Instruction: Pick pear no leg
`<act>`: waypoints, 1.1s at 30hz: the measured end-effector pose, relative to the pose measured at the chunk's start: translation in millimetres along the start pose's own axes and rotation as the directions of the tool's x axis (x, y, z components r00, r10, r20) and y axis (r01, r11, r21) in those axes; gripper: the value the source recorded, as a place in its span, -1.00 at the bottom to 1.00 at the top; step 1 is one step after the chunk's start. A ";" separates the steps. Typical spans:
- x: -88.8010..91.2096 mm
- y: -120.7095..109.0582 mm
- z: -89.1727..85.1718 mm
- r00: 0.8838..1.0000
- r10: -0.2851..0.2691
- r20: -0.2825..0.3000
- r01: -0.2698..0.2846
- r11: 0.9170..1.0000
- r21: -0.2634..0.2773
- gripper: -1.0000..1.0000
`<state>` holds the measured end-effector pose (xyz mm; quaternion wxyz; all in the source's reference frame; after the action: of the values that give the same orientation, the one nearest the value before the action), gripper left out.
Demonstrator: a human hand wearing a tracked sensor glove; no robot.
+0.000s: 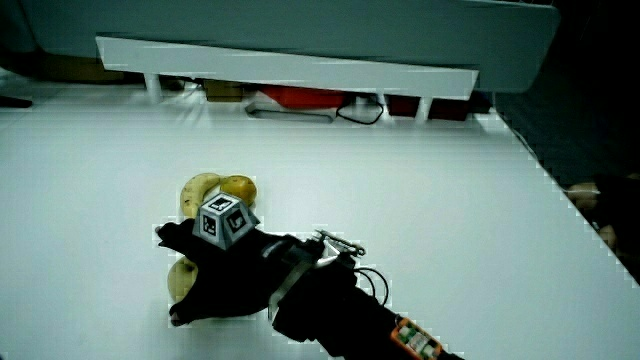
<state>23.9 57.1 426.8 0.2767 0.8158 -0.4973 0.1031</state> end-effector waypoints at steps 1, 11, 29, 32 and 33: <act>0.4 1.6 -2.3 1.000 0.002 0.000 -0.002 1.000 -0.001 0.00; 1.6 9.3 -10.1 1.000 -0.010 0.005 0.010 0.999 -0.035 0.05; 1.5 7.9 -10.5 1.000 -0.010 -0.024 0.011 0.999 0.040 1.00; 1.8 7.6 -11.3 1.000 -0.004 -0.025 0.006 0.999 0.053 1.00; 1.7 7.2 -10.4 1.000 -0.008 -0.022 0.009 0.998 0.055 1.00</act>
<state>19.5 59.0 438.6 0.2598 0.8240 -0.4879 0.1245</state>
